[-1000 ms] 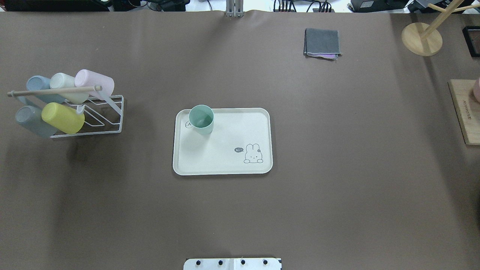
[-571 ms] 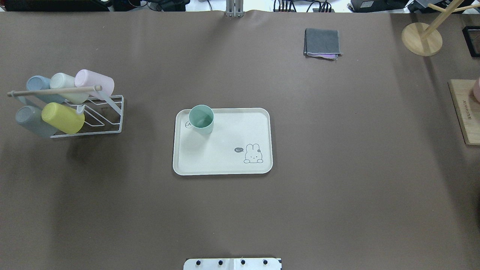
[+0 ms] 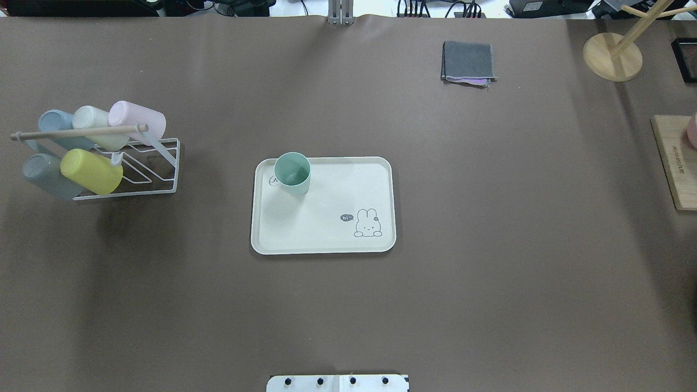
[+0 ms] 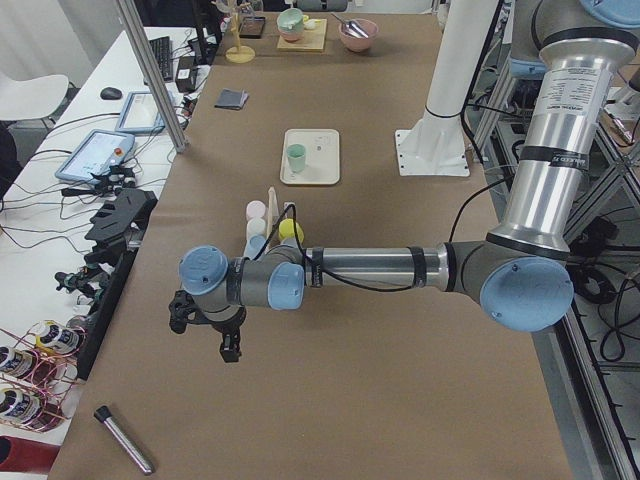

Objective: Pick up and place green cup on tray

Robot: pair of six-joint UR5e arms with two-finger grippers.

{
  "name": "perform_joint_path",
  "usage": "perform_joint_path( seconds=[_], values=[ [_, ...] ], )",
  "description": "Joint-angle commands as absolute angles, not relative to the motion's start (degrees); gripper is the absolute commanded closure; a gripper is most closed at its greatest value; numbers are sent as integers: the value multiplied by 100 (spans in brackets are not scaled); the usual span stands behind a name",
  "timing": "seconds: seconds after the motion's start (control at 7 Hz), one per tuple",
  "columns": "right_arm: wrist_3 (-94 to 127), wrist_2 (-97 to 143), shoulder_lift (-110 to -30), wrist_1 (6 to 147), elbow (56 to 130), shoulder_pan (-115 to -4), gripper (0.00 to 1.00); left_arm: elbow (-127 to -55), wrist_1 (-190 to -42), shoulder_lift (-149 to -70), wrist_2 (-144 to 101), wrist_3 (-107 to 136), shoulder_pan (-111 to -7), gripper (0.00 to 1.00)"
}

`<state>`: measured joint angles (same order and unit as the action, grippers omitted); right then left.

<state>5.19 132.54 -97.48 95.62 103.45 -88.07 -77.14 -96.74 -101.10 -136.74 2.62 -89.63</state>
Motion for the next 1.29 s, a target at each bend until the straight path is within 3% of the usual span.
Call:
perform_joint_path(
  seconds=[0.0,1.14],
  values=[
    [519,13254,-9747,9571,10345,-8807,0,-7769,-9782,-10116,-13693,-156,-9122,2],
    [519,13263,-9747,9562,10345,-8807,0,-7970,-9949,-10081,-13676,-202,-9229,2]
  ],
)
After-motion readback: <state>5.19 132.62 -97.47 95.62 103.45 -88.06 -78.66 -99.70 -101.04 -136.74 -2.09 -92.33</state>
